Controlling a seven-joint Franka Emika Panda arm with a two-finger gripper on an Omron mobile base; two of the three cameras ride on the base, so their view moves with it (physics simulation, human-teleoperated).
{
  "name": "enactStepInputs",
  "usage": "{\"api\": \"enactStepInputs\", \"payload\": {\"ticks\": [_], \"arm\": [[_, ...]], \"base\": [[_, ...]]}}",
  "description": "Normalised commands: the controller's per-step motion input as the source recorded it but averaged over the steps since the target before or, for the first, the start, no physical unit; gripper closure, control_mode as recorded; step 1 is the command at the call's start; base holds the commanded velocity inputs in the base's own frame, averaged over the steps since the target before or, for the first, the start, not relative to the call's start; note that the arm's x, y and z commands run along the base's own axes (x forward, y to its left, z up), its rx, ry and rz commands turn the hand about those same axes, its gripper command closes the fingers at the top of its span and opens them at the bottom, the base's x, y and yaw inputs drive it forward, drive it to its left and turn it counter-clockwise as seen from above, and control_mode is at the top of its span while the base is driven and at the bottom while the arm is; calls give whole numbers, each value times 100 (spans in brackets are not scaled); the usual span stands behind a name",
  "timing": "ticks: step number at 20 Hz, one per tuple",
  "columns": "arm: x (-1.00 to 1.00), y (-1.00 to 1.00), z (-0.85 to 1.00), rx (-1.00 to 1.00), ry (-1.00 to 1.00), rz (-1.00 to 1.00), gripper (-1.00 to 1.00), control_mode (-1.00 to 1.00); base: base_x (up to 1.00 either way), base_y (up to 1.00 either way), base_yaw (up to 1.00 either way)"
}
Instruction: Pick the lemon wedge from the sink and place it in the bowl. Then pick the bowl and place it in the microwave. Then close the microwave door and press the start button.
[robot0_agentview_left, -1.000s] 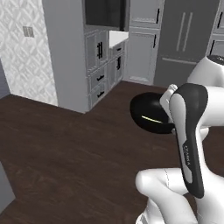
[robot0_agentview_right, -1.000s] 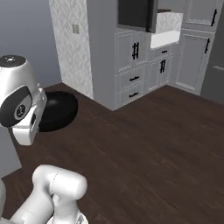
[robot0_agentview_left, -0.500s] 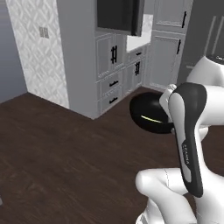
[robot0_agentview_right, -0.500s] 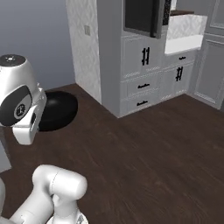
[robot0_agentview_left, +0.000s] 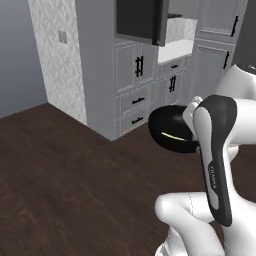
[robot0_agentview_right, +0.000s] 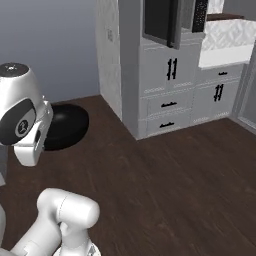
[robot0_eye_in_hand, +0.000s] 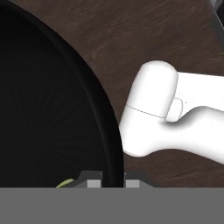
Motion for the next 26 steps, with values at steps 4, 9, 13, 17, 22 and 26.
{"api": "enactStepInputs", "payload": {"ticks": [4,9,13,17,22,26], "arm": [[0,0,0,0,0,0,100,100],[0,0,0,0,0,0,100,100],[0,0,0,0,0,0,100,100],[0,0,0,0,0,0,100,100],[0,0,0,0,0,0,100,100],[0,0,0,0,0,0,100,100]], "base": [[34,-100,36],[28,-100,32],[25,-100,30],[28,-100,30],[20,-100,30],[0,-100,31]]}}
